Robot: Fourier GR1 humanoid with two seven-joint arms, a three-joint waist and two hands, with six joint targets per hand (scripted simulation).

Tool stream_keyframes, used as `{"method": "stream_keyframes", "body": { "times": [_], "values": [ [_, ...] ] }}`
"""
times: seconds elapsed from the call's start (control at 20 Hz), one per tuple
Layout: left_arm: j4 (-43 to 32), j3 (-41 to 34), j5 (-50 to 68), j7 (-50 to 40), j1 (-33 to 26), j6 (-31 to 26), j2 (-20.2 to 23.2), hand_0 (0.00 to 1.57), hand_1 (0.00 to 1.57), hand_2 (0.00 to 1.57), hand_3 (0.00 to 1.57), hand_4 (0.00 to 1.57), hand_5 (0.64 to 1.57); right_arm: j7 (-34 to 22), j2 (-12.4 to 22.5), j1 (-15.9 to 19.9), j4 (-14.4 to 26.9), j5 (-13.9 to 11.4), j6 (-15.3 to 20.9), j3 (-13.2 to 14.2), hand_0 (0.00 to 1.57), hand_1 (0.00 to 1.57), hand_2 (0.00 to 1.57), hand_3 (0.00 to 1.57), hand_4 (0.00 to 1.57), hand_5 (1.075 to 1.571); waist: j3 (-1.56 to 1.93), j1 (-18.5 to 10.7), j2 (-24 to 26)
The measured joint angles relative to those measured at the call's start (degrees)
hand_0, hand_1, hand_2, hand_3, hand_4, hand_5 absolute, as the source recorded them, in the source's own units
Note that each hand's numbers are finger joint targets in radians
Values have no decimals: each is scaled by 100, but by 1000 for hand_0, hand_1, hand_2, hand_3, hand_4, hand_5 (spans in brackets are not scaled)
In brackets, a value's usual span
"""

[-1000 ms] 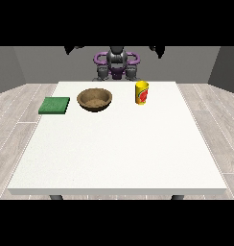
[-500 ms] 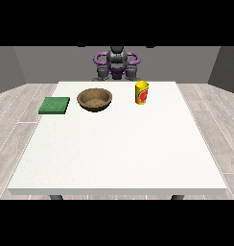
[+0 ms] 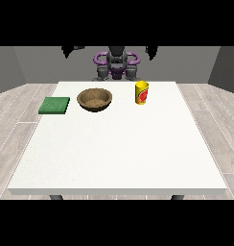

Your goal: Pick the cup and pour the ball into the bowl, then pick the bowl and place it on the pad

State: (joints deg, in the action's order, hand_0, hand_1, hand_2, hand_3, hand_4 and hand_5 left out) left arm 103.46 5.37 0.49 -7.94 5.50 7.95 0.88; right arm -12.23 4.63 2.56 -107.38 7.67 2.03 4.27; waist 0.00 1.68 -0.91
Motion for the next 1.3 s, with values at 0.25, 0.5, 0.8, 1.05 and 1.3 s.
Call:
{"method": "stream_keyframes", "body": {
  "times": [0.25, 0.5, 0.8, 1.05, 1.3],
  "values": [
    [-782, -291, -52, 1187, 35, -147, 100, 0, 0, 0, 0, 407, 1484, 687, 98, 105, 344, 254, -331, 272, 0, 0, 0, 0, 678, 1547, -1, 129, -639],
    [-1855, -511, -21, 2148, 82, -383, 164, 0, 0, 0, 0, 41, 1457, 949, 304, 249, 665, 479, -595, 561, 0, 0, 0, 0, 671, 1560, -2, 192, -828],
    [-3094, -855, 64, 2768, 461, -598, 304, 0, 0, 0, 0, 138, 1433, 1270, 469, 195, 1157, 615, -920, 785, 0, 0, 0, 0, 670, 1560, -1, 288, -765],
    [-4031, -928, -51, 3315, 768, -512, 188, 0, 0, 0, 0, 189, 1423, 1322, 615, 303, 1463, 678, -1090, 902, 0, 0, 0, 0, 671, 1563, -1, 334, -705],
    [-4985, -1129, -37, 3970, 1052, -496, 165, 0, 0, 0, 0, 645, 1535, 1389, 760, 423, 1685, 782, -1210, 1073, 0, 0, 0, 0, 681, 1566, -2, 381, -770]
  ]
}}
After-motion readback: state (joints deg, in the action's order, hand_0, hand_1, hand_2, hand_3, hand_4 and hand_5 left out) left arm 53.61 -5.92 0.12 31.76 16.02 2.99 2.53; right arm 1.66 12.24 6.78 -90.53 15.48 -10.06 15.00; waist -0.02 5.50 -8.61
